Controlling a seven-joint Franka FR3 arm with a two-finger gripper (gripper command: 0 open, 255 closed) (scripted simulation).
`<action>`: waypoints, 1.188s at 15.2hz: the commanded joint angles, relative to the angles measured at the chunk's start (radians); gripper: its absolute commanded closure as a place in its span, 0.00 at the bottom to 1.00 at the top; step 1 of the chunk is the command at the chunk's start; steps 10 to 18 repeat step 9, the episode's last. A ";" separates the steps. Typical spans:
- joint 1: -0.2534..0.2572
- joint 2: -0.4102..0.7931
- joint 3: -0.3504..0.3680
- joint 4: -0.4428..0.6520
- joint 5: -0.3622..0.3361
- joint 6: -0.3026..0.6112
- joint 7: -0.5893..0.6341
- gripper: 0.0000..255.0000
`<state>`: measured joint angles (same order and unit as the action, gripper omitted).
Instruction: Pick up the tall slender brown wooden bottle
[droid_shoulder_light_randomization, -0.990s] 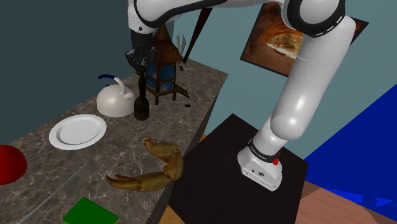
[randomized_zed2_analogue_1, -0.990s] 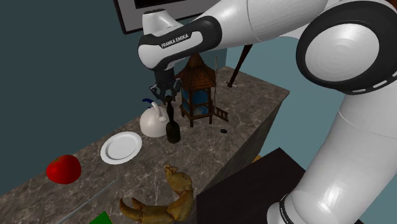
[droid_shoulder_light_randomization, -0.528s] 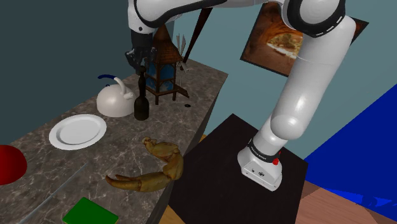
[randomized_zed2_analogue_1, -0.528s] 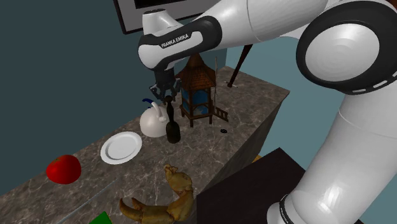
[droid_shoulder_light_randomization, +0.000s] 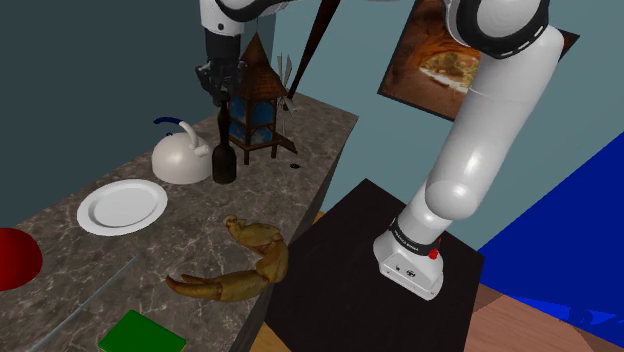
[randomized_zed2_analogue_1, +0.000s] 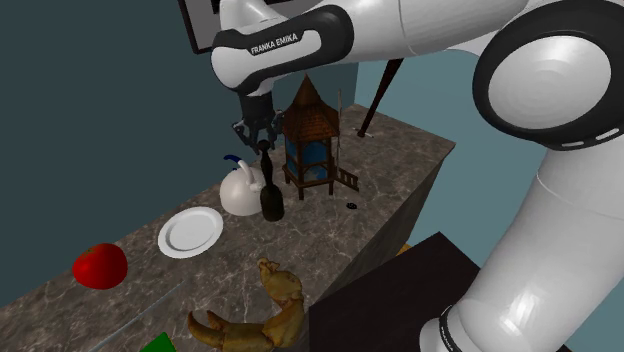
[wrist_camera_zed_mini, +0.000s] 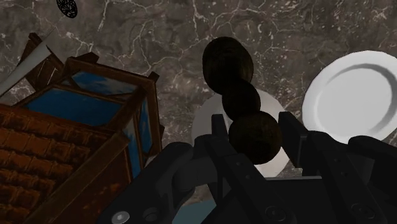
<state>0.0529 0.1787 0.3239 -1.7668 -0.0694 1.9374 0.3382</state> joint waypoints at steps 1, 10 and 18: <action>0.000 -0.007 0.001 0.021 0.003 -0.027 -0.001 1.00; 0.001 -0.017 0.002 0.092 0.007 -0.107 -0.005 1.00; 0.001 -0.017 0.002 0.092 0.007 -0.107 -0.005 1.00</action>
